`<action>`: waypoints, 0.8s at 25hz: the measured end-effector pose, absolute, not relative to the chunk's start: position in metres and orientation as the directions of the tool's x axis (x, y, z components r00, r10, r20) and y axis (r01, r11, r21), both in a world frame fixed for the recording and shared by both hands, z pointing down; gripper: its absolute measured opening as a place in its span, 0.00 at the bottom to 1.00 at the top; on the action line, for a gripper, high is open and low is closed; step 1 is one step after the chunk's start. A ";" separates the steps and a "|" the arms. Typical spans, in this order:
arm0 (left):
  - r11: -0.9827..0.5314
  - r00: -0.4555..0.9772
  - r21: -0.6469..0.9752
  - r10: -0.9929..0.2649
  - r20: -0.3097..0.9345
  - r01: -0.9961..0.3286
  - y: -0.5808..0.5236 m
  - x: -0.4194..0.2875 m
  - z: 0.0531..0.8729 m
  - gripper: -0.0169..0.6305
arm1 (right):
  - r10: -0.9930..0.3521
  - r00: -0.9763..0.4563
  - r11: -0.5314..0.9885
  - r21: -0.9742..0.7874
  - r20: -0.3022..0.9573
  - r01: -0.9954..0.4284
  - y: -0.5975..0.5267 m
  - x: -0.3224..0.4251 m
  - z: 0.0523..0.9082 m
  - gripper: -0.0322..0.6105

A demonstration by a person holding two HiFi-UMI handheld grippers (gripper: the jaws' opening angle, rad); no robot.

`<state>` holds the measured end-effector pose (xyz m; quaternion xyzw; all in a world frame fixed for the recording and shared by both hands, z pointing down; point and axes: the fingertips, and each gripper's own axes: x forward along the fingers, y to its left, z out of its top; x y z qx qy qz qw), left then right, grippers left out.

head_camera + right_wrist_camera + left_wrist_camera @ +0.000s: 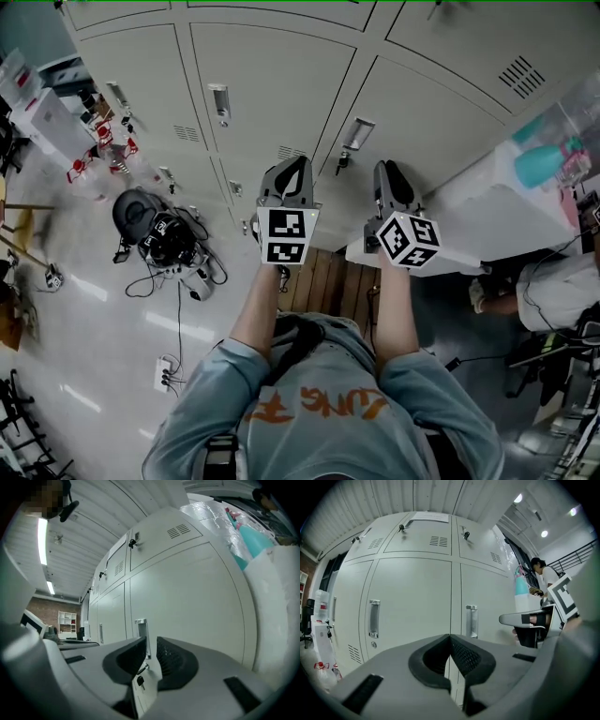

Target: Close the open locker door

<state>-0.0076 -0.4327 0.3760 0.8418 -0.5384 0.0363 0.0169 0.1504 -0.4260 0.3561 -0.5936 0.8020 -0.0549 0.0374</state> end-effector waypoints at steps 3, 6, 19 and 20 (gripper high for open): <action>-0.433 0.432 -0.004 -0.900 0.057 -0.901 -0.431 0.007 0.368 0.06 | -0.959 -0.284 0.284 -0.044 -0.010 -0.958 -0.418 0.157 0.343 0.14; -0.444 0.443 -0.008 -0.896 0.041 -0.896 -0.429 0.023 0.359 0.06 | -0.957 -0.288 0.288 0.014 -0.023 -0.957 -0.412 0.163 0.331 0.12; -0.452 0.454 -0.077 -0.891 -0.003 -0.888 -0.417 0.068 0.330 0.06 | -0.970 -0.242 0.240 0.090 -0.003 -0.967 -0.400 0.202 0.315 0.11; -0.453 0.454 -0.080 -0.891 -0.003 -0.888 -0.416 0.070 0.330 0.06 | -0.970 -0.242 0.241 0.089 -0.003 -0.966 -0.399 0.203 0.315 0.11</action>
